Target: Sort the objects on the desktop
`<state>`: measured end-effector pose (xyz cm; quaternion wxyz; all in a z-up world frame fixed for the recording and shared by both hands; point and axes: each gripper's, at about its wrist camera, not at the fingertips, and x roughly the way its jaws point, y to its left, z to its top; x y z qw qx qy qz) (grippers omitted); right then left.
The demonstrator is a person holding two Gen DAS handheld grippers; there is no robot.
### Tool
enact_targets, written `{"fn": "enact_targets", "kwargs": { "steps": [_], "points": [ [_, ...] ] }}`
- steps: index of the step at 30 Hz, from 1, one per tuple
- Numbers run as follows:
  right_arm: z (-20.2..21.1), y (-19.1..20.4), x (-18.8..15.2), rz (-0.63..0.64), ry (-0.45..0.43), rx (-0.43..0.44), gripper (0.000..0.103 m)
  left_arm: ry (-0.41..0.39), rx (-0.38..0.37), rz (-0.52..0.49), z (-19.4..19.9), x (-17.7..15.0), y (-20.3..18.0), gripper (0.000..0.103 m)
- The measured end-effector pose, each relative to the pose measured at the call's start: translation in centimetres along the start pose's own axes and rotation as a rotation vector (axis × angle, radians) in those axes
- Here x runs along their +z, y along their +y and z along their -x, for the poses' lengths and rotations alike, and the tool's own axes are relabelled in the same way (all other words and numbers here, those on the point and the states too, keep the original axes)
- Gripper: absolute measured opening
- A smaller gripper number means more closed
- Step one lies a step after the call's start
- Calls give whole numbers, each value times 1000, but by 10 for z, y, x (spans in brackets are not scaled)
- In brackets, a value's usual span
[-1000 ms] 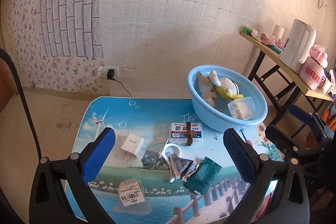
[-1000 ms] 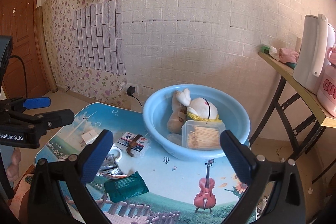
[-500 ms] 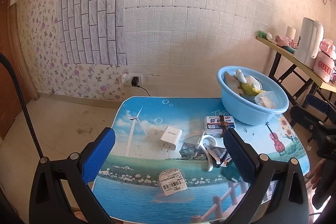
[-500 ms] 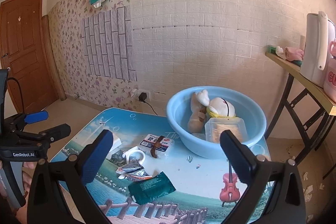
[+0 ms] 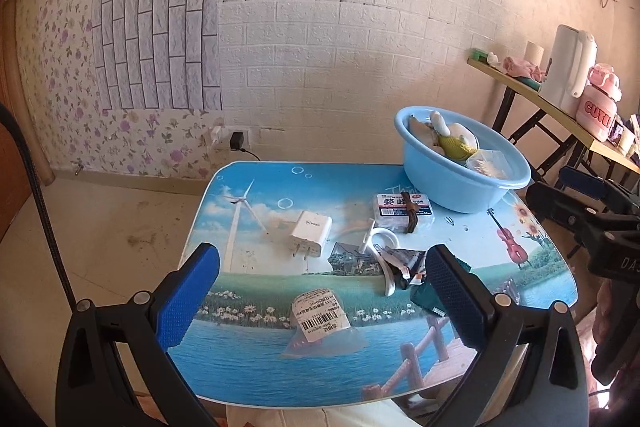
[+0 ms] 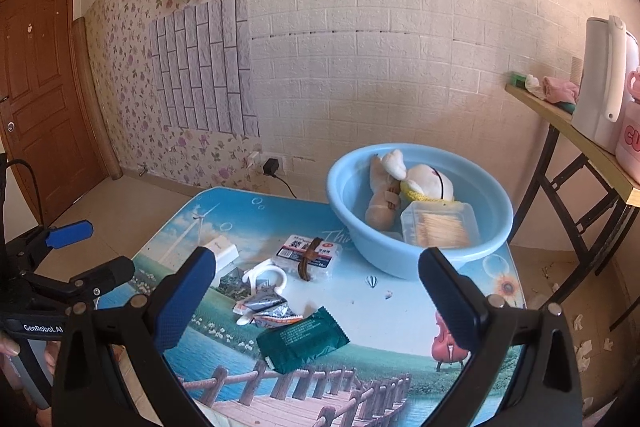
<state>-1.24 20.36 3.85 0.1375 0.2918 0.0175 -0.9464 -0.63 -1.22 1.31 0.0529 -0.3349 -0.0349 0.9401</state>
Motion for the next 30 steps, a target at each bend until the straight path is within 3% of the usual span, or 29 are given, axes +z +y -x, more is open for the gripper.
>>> {"fn": "enact_targets", "kwargs": {
  "steps": [13,19,30],
  "points": [
    [-6,-11,-37,-28,83,-37,102,7,-42,-2,4,-24,2,103],
    [-29,-29,-63,-89,184,-42,93,105,-68,4,-24,-48,4,103],
    [-61,-22,-78,-75,281,4,93,181,-95,32,-63,-63,9,103]
  ]
}}
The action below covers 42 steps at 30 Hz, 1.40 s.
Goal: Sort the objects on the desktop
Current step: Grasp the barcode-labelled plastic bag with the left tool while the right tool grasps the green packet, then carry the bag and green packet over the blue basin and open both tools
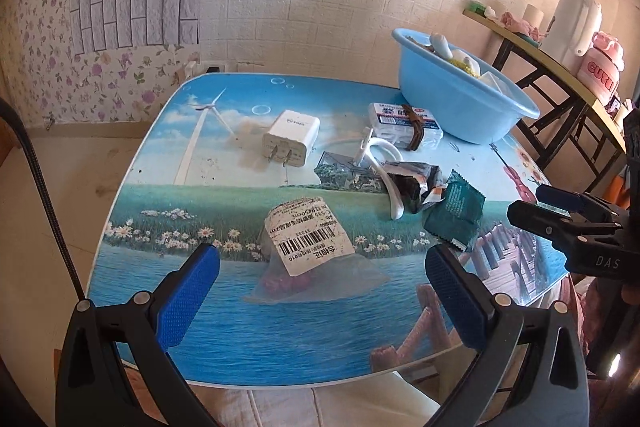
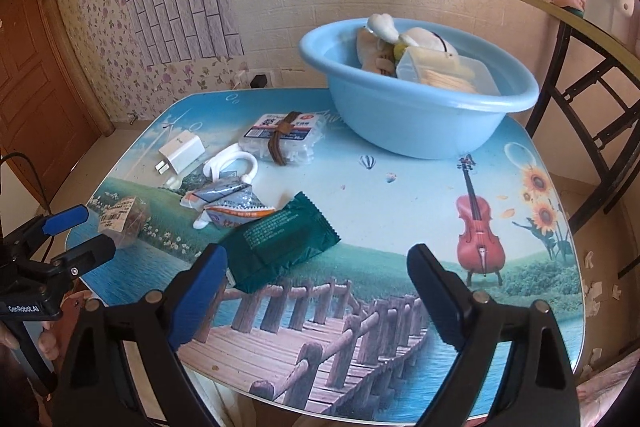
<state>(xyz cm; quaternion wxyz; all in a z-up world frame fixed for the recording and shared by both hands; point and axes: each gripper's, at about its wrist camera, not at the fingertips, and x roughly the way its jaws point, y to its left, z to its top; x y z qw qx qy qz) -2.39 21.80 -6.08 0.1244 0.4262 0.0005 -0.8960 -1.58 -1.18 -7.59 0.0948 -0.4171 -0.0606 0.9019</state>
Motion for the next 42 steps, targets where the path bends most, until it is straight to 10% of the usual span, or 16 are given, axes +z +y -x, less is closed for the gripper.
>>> {"fn": "enact_targets", "kwargs": {
  "steps": [8,19,25,42],
  "points": [
    [-24,8,1,16,44,2,93,45,-16,17,-25,5,7,100],
    [-54,28,-1,111,48,-18,88,30,5,-44,-33,8,7,41],
    [-45,16,0,112,23,38,46,31,-14,-40,-33,12,10,37],
    [5,-2,-1,70,-72,71,44,-47,-38,-55,8,31,-12,36]
  ]
}}
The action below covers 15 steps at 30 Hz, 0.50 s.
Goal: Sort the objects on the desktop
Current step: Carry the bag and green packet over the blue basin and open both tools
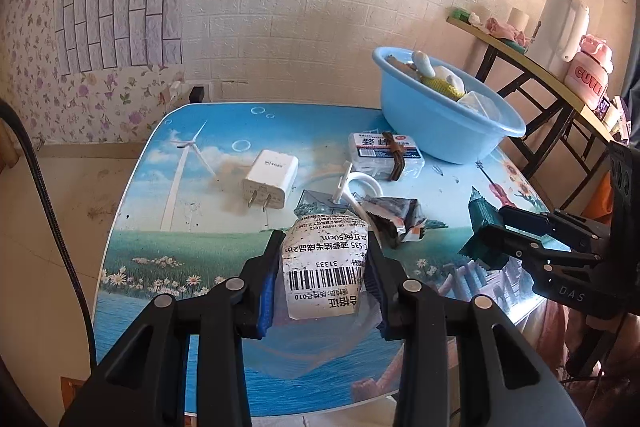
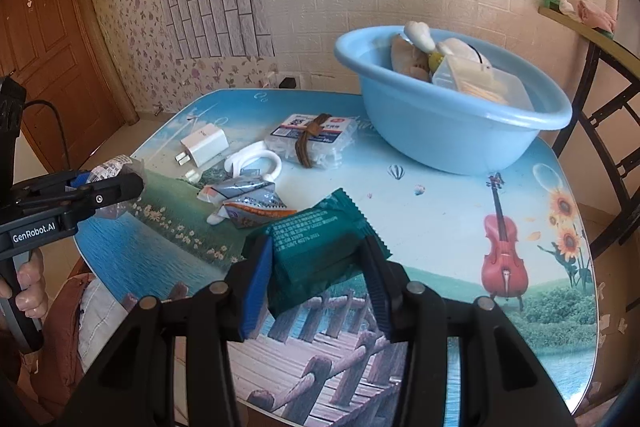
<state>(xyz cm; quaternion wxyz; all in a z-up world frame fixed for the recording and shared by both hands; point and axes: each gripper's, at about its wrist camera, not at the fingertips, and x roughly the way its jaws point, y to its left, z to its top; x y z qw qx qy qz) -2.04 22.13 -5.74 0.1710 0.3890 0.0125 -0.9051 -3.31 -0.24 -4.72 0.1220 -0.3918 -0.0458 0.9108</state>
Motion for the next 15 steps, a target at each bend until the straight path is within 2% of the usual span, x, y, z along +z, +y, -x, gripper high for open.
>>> {"fn": "enact_targets", "kwargs": {
  "steps": [8,15],
  "points": [
    [35,-14,16,-36,-97,1,44,-31,-46,-24,12,27,-27,36],
    [55,-37,32,-71,-158,-39,44,-48,-99,-61,9,54,-57,36]
  ]
}}
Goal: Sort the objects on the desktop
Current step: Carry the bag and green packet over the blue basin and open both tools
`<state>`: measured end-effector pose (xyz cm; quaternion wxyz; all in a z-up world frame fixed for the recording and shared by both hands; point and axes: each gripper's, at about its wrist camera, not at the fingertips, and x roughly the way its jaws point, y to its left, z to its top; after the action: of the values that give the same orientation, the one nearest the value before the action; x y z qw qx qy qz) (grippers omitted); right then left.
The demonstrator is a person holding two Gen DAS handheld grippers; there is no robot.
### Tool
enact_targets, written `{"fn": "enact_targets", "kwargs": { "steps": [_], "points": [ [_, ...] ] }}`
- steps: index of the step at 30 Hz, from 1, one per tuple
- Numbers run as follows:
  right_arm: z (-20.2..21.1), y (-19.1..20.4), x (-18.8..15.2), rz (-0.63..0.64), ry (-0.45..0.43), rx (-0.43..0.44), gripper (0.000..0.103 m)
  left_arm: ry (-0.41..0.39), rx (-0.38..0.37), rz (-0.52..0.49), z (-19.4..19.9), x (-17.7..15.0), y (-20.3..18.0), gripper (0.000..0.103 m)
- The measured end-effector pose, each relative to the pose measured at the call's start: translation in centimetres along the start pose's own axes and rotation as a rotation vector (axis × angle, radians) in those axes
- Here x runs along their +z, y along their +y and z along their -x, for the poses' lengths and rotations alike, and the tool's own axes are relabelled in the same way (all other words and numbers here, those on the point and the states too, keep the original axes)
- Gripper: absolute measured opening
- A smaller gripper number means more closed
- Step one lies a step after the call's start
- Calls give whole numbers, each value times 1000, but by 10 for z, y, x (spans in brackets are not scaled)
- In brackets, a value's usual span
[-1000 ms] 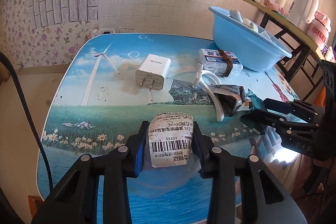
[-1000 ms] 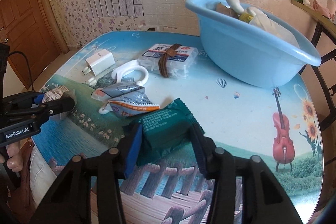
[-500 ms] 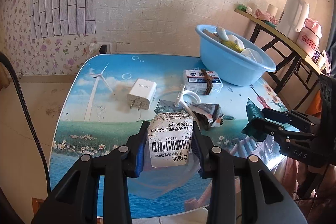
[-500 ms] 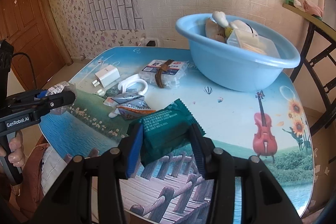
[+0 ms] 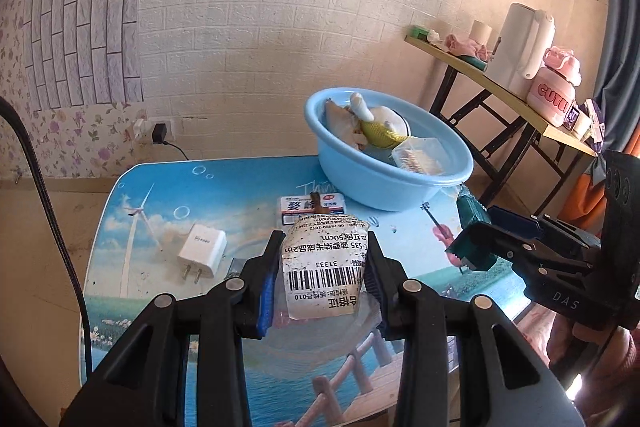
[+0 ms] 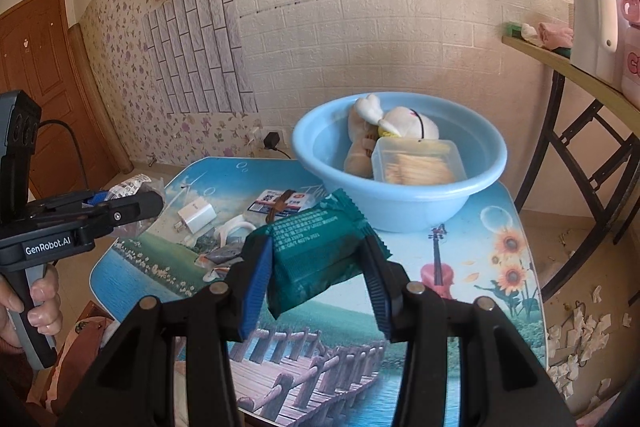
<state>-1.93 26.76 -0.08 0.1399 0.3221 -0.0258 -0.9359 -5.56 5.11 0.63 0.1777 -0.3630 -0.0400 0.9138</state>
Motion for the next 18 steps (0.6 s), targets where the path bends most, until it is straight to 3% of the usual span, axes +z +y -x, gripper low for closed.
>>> {"fn": "enact_targets", "kwargs": {
  "steps": [18],
  "points": [
    [-25,-69,47,-66,-44,-64,44,-5,-56,-69,-65,72,-43,36]
  ]
}}
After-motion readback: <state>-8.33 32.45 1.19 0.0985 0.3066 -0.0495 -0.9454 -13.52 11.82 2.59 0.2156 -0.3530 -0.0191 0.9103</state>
